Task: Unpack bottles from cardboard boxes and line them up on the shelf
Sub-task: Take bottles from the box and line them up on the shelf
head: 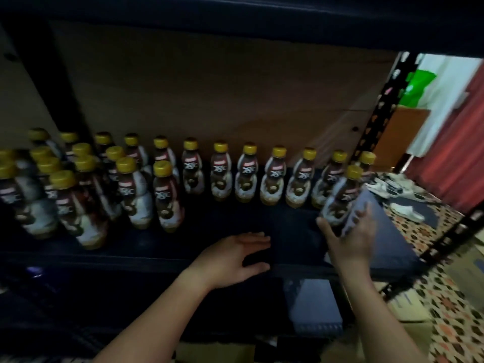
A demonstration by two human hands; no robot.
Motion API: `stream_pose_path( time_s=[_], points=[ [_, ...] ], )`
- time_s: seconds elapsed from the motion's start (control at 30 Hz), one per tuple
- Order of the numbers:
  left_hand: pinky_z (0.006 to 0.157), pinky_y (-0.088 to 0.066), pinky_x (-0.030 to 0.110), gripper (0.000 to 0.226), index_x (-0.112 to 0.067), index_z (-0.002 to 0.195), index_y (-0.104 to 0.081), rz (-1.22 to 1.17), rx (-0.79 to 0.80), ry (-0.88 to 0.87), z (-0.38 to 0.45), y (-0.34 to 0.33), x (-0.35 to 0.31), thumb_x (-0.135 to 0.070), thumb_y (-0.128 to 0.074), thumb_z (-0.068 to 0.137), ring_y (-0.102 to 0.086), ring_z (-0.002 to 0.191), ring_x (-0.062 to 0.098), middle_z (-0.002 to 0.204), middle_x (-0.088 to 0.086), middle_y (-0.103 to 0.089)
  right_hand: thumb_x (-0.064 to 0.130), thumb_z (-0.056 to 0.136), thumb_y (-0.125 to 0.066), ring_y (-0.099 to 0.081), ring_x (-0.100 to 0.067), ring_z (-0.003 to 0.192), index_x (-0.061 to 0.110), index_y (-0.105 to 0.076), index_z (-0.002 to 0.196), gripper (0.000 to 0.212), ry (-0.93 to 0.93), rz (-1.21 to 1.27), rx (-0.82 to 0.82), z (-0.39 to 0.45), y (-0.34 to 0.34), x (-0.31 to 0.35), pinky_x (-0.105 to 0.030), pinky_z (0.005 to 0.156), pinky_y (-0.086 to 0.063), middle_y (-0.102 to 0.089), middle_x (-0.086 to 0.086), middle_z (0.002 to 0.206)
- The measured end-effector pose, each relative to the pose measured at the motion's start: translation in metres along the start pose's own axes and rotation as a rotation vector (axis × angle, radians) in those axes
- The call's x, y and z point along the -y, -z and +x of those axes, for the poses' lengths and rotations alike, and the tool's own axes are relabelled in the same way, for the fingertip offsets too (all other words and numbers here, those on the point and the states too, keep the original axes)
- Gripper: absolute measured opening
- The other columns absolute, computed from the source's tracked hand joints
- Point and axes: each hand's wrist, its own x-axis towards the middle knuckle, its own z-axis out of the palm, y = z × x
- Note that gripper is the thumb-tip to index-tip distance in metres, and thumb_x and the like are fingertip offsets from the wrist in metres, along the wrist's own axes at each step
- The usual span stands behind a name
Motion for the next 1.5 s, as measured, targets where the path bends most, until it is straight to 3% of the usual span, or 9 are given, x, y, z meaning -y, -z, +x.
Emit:
stream_pose_path(
  time_s=[0.1,0.17,0.27,0.4,0.57,0.77,1.27,1.4,1.5],
  points=[
    [0.105,-0.049,0.031,0.027,-0.018,0.118,-0.077,0.002,-0.345,-0.073,-0.063,0.009,0.019,-0.034,-0.065,0.099,-0.059,0.124,-0.002,0.129,-0.009,-0.070,0.058,0.088,-0.068,-0.045,-0.039,0.122,0.014,-0.038,0.139,0.074,0.038,0.081,-0.160,-0.041,-0.010,0.021,-0.052,0.102,-0.043,-0.043,-0.014,0.133],
    [0.084,-0.056,0.035,0.013,-0.009,0.097,-0.079,0.078,-0.616,-0.099,-0.103,0.021,0.029,-0.018,-0.070,0.096,-0.071,0.098,0.012,0.104,-0.002,-0.076,0.049,0.089,-0.068,-0.050,-0.035,0.110,0.013,-0.044,0.128,0.059,0.154,0.158,-0.131,-0.069,-0.029,0.042,-0.052,0.096,-0.045,-0.046,-0.010,0.118],
    [0.076,-0.050,0.043,0.012,-0.005,0.091,-0.074,0.342,-0.935,0.022,-0.149,0.056,0.044,-0.016,-0.070,0.093,-0.066,0.087,0.027,0.095,0.006,-0.069,0.033,0.087,-0.077,-0.053,-0.020,0.099,0.017,-0.051,0.128,0.051,0.222,0.148,0.179,-0.101,-0.072,0.087,-0.043,0.090,-0.050,-0.047,0.001,0.107],
    [0.094,-0.045,0.051,0.044,0.003,0.117,-0.055,0.412,-1.268,0.365,-0.176,0.105,0.059,-0.022,-0.077,0.088,-0.050,0.114,0.037,0.119,0.022,-0.049,0.041,0.086,-0.077,-0.048,-0.009,0.116,0.027,-0.036,0.146,0.074,0.216,0.237,0.620,-0.134,-0.125,0.154,-0.025,0.099,-0.041,-0.044,0.005,0.128],
    [0.110,-0.041,0.026,0.077,-0.010,0.147,-0.035,0.118,-1.181,0.489,-0.181,0.123,0.071,-0.034,-0.078,0.088,-0.047,0.130,0.022,0.140,0.008,-0.042,0.045,0.083,-0.080,-0.031,-0.021,0.142,0.022,-0.020,0.156,0.097,0.138,0.283,0.653,-0.151,-0.168,0.204,-0.033,0.112,-0.033,-0.025,-0.002,0.154],
    [0.097,-0.044,0.010,0.064,-0.013,0.139,-0.049,0.038,-1.161,0.504,-0.176,0.119,0.077,-0.033,-0.081,0.087,-0.055,0.118,0.006,0.130,0.000,-0.055,0.024,0.084,-0.081,-0.045,-0.028,0.132,0.013,-0.038,0.144,0.074,0.177,0.283,0.531,-0.152,-0.181,0.202,-0.026,0.100,-0.032,-0.043,-0.008,0.140],
    [0.098,-0.054,0.042,0.068,-0.021,0.142,-0.051,-0.151,-0.931,0.351,-0.070,0.036,0.015,-0.037,-0.083,0.084,-0.060,0.119,0.014,0.126,-0.007,-0.062,0.017,0.086,-0.079,-0.040,-0.004,0.116,0.015,-0.039,0.145,0.071,0.199,0.239,0.349,-0.114,-0.089,0.115,-0.005,0.093,-0.025,-0.040,0.006,0.126],
    [0.097,-0.053,0.036,0.065,-0.021,0.139,-0.054,-0.180,-0.856,0.340,-0.031,0.020,0.002,-0.039,-0.082,0.083,-0.059,0.115,0.013,0.123,-0.008,-0.063,0.014,0.088,-0.076,-0.039,-0.003,0.119,0.020,-0.036,0.149,0.073,0.193,0.197,0.273,-0.096,-0.060,0.086,0.001,0.094,-0.023,-0.041,0.006,0.126],
    [0.097,-0.043,0.011,0.064,-0.021,0.137,-0.055,-0.164,-0.801,0.311,-0.003,0.014,-0.007,-0.032,-0.085,0.081,-0.053,0.113,0.000,0.123,-0.006,-0.063,0.012,0.090,-0.075,-0.036,0.000,0.119,0.019,-0.035,0.152,0.074,0.161,0.160,0.204,-0.083,-0.042,0.070,0.008,0.092,-0.017,-0.040,0.005,0.128]
  ],
)
